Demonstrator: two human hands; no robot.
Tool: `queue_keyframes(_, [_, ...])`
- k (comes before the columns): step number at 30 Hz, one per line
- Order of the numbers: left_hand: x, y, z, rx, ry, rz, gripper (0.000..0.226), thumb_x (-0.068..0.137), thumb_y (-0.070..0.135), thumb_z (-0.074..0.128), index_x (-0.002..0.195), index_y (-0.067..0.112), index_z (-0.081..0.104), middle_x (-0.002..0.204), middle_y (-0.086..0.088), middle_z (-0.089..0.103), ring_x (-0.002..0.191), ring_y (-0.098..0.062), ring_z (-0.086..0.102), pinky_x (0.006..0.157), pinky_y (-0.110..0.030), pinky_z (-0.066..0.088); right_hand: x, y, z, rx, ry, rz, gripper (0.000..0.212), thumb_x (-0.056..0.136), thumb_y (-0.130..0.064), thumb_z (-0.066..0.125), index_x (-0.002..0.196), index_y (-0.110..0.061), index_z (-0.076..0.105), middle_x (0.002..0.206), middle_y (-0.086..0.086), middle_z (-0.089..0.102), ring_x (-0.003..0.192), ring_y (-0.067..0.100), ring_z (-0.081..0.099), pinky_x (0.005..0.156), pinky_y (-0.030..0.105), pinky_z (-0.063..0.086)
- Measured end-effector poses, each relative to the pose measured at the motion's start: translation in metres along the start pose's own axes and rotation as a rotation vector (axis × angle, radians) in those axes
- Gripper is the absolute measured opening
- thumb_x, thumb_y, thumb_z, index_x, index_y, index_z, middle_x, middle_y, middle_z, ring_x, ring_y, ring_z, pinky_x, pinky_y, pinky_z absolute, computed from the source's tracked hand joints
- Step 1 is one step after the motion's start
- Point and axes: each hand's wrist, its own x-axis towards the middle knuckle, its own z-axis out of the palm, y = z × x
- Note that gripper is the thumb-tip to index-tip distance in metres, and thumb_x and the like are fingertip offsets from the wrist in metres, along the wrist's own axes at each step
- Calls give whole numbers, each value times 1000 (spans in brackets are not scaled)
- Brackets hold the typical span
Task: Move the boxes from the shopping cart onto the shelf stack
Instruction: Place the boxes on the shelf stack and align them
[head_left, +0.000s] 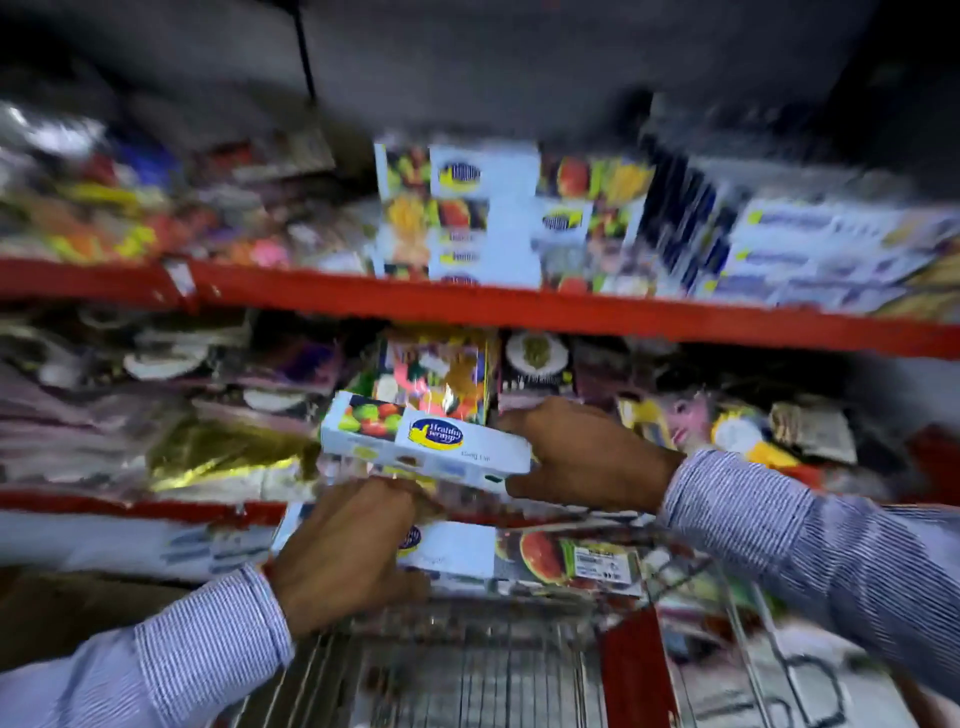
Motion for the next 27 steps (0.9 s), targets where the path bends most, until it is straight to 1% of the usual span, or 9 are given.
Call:
queue_keyframes(4, [9,7,-90,40,137,20,70,48,66,56,112,38,63,95,10,71,92,-15,65,66,-31,49,0,-13,-95,-68,109,-10,44,73,-52,63,104,-20,62,86,4,69,73,25,64,59,40,54])
queue_keyframes(6, [15,8,-123,35,179,11,70,46,66,59,109,36,65,94,10,71,91,-14,64,69,-33,52,0,-15,-129,-94,170,-16,47,72,-53,60,107,-22,61,86,2,68,74,24,63,61,37,54])
queue_keyframes(9, [27,10,-170,-16,273,22,72,44,68,60,110,40,67,101,14,73,96,-9,65,77,-30,53,3,-14,-174,-121,246,15,37,76,-43,68,105,-22,62,82,-1,63,72,22,57,58,34,48])
queue_keyframes(13, [44,10,-214,16,319,40,62,49,60,71,109,46,67,98,13,75,94,-11,65,73,-28,49,21,-5,-209,-156,290,20,40,78,-40,66,112,-19,63,108,8,65,98,28,60,80,39,52])
queue_keyframes(15, [53,11,-225,22,321,17,62,52,56,76,111,43,68,104,11,74,98,-14,64,76,-28,50,37,4,-215,-170,262,73,43,83,-37,66,117,-12,61,117,13,59,108,31,56,87,38,48])
queue_keyframes(19, [70,0,-232,-19,337,1,61,52,54,79,111,41,69,111,12,70,105,-14,60,85,-30,51,80,25,-213,-157,206,146,35,84,-35,66,106,-8,62,116,20,56,108,37,57,87,39,48])
queue_keyframes(21, [79,-8,-233,-54,304,1,58,53,53,80,109,39,71,111,12,71,104,-13,61,85,-31,52,99,35,-206,-165,175,162,40,88,-33,65,115,-5,60,123,23,54,115,37,54,92,37,44])
queue_keyframes(23, [86,-17,-232,-62,274,11,55,54,50,81,107,39,73,107,13,74,98,-11,65,80,-29,53,115,43,-196,-164,111,201,51,91,-31,63,132,-4,51,135,21,48,126,35,47,101,37,40])
queue_keyframes(27, [98,-29,-227,-60,259,-4,54,59,48,83,110,34,73,111,12,71,101,-15,60,83,-30,49,139,66,-180,-176,79,229,50,87,-33,66,129,-9,52,134,19,46,126,36,46,103,42,44])
